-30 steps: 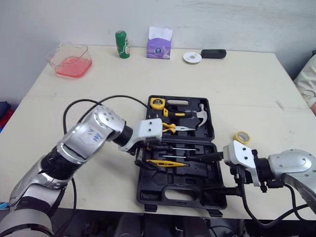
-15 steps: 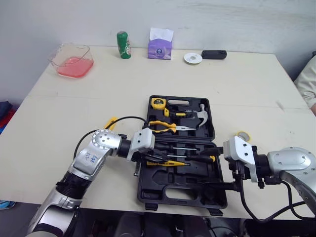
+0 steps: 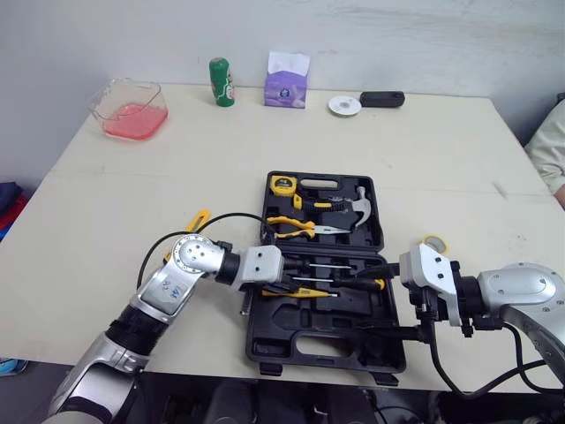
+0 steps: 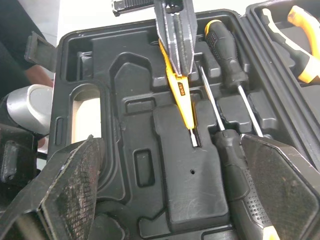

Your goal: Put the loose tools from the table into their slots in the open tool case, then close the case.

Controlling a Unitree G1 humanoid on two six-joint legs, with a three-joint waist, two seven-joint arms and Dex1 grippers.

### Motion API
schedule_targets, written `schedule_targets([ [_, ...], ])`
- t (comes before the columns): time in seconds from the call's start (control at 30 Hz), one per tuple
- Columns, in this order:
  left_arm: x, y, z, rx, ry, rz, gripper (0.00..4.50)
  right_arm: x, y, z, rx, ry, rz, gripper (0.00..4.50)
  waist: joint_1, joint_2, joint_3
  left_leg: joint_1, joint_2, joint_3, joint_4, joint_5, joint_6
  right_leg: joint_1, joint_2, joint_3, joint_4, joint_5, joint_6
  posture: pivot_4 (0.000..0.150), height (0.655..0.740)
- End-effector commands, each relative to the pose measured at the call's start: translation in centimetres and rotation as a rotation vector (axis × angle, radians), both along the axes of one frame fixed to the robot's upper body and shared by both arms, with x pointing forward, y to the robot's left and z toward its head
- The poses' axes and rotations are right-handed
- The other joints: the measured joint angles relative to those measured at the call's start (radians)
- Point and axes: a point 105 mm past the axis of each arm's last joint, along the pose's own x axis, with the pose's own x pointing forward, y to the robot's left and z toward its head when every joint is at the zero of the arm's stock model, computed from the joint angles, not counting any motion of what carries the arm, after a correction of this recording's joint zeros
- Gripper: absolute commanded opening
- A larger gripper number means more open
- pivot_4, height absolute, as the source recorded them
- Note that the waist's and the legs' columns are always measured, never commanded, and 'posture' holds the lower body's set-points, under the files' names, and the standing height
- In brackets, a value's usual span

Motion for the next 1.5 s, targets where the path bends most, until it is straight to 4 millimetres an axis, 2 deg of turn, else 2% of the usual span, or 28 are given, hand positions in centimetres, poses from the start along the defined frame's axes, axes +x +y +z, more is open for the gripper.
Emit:
schedule_targets([
  [0.03,-0.2,1.0,-2.9,0.110,0.081,0.046,0.03,0.2,0.3,0.8,0.017,-0.054,0.001,4.50,0.000,0.000,0.000,0.001,0.000,-0.001,0.000,-0.001,0.000,0.002,0.000,0.000,-0.001,0.000,0.000,0.150,0.7244],
  [0.2,-0.1,1.3,0.4,-0.097,0.183,0.130,0.03,1.0,-0.5,1.1,0.040,-0.105,-0.088,4.50,-0.002,0.000,0.000,0.005,0.001,-0.003,0.000,-0.005,0.004,0.007,0.000,0.002,-0.004,0.000,-0.001,0.150,0.7244],
  [0.3,-1.2,3.0,3.4,-0.266,0.290,0.207,0.93,1.8,-2.9,1.1,0.046,-0.123,-0.225,4.50,-0.007,0.001,0.000,0.005,0.002,-0.002,-0.001,-0.005,0.003,0.006,0.000,0.004,-0.004,-0.001,-0.001,0.150,0.7244],
  [0.37,-1.6,5.3,4.6,-0.340,0.315,0.346,1.87,2.1,-5.2,1.5,0.067,-0.125,-0.342,4.50,-0.008,0.001,0.001,0.005,0.003,-0.002,-0.003,-0.003,-0.001,0.006,0.000,0.004,-0.004,-0.001,-0.001,0.150,0.7244],
  [0.4,-1.7,6.2,4.9,-0.372,0.332,0.412,2.16,2.4,-6.3,1.7,0.073,-0.138,-0.405,4.50,-0.009,0.001,0.001,0.005,0.003,-0.002,-0.003,-0.003,-0.001,0.006,0.000,0.004,-0.005,-0.001,-0.001,0.150,0.7244],
  [0.53,-2.6,8.9,5.4,-0.436,0.353,0.579,4.01,3.0,-9.5,1.8,0.075,-0.176,-0.557,4.50,-0.009,0.001,0.001,0.008,0.002,-0.002,-0.004,-0.003,-0.001,0.009,-0.001,0.005,-0.005,-0.001,-0.001,0.150,0.7244],
  [0.57,-2.5,10.6,5.2,-0.443,0.321,0.664,4.40,2.8,-10.7,1.9,0.079,-0.181,-0.604,4.50,-0.007,0.001,0.001,0.009,0.002,-0.002,-0.005,-0.004,0.000,0.010,-0.001,0.005,-0.006,-0.001,-0.001,0.150,0.7244],
  [0.63,-2.5,16.1,4.6,-0.470,0.274,0.906,4.46,2.0,-14.3,1.5,0.061,-0.183,-0.729,4.50,-0.004,0.001,0.001,0.010,0.002,-0.002,-0.008,-0.006,0.001,0.010,-0.001,0.006,-0.007,-0.001,-0.001,0.150,0.7244],
  [0.67,-2.7,17.9,4.5,-0.476,0.268,0.977,4.46,1.6,-15.4,1.4,0.052,-0.184,-0.762,4.50,-0.002,0.001,0.001,0.011,0.001,-0.001,-0.011,-0.005,0.001,0.010,-0.001,0.006,-0.008,-0.001,-0.002,0.150,0.7244],
  [0.73,-3.2,22.7,4.2,-0.524,0.267,1.159,4.46,0.6,-18.2,1.0,0.018,-0.177,-0.846,4.50,-0.001,0.001,0.001,0.011,0.002,-0.001,-0.013,-0.005,0.001,0.008,0.000,0.005,-0.009,-0.002,-0.004,0.150,0.7244],
  [0.8,-3.8,26.1,4.0,-0.556,0.244,1.290,4.46,-0.2,-20.3,0.8,-0.007,-0.174,-0.907,4.50,-0.002,0.002,0.001,0.011,0.002,-0.001,-0.014,-0.005,0.001,0.007,0.001,0.004,-0.008,-0.003,-0.005,0.150,0.7244],
  [0.87,-4.3,28.5,4.0,-0.587,0.226,1.375,4.46,-0.7,-21.9,0.7,-0.024,-0.178,-0.953,4.50,-0.003,0.002,0.001,0.012,0.002,0.000,-0.014,-0.006,0.001,0.008,0.000,0.004,-0.008,-0.003,-0.005,0.150,0.7244],
  [0.93,-4.6,29.8,3.9,-0.615,0.222,1.419,4.46,-0.9,-23.0,0.7,-0.034,-0.189,-0.987,4.50,-0.005,0.002,0.001,0.013,0.003,0.001,-0.014,-0.006,0.000,0.008,-0.002,0.005,-0.009,-0.003,-0.006,0.150,0.7244],
  [1.0,-4.7,31.3,3.1,-0.569,0.196,1.477,4.46,-0.9,-24.7,0.8,-0.069,-0.214,-1.031,4.50,-0.005,0.002,0.001,0.013,0.003,0.001,-0.015,-0.007,-0.001,0.008,-0.006,0.005,-0.009,-0.004,-0.007,0.150,0.7244],
  [1.07,-4.7,31.8,2.7,-0.518,0.172,1.490,4.46,-0.9,-25.7,0.9,-0.088,-0.231,-1.059,4.50,-0.006,0.002,0.001,0.013,0.003,0.002,-0.016,-0.009,-0.004,0.007,-0.007,0.004,-0.009,-0.004,-0.007,0.150,0.7244],
  [1.17,-4.3,31.8,3.3,-0.465,0.125,1.496,4.46,-0.5,-26.6,1.5,-0.076,-0.250,-1.075,4.50,-0.007,0.002,0.001,0.013,0.003,0.002,-0.017,-0.009,-0.004,0.006,-0.007,0.004,-0.008,-0.004,-0.007,0.150,0.7244],
  [1.23,-3.9,30.6,3.9,-0.466,0.125,1.447,4.46,0.3,-25.5,1.7,-0.046,-0.253,-1.039,4.50,-0.009,0.002,0.001,0.013,0.003,0.002,-0.018,-0.009,-0.003,0.005,-0.008,0.004,-0.009,-0.004,-0.007,0.150,0.7244],
  [1.37,-3.1,26.8,4.8,-0.467,0.166,1.320,4.46,1.9,-21.3,2.2,0.020,-0.253,-0.902,4.50,-0.014,0.003,0.002,0.013,0.004,0.002,-0.018,-0.011,-0.007,0.006,-0.008,0.004,-0.008,-0.004,-0.007,0.150,0.7244],
  [1.43,-2.8,24.6,5.1,-0.441,0.171,1.248,4.46,2.5,-19.0,3.0,0.044,-0.275,-0.819,4.50,-0.018,0.004,0.003,0.013,0.004,0.002,-0.018,-0.010,-0.008,0.006,-0.008,0.004,-0.008,-0.004,-0.007,0.150,0.7244],
  [1.5,-2.4,23.4,5.3,-0.448,0.174,1.220,4.46,3.1,-17.6,4.1,0.064,-0.308,-0.777,4.50,-0.023,0.005,0.003,0.013,0.003,0.002,-0.018,-0.010,-0.008,0.006,-0.009,0.004,-0.008,-0.004,-0.007,0.150,0.7244],
])
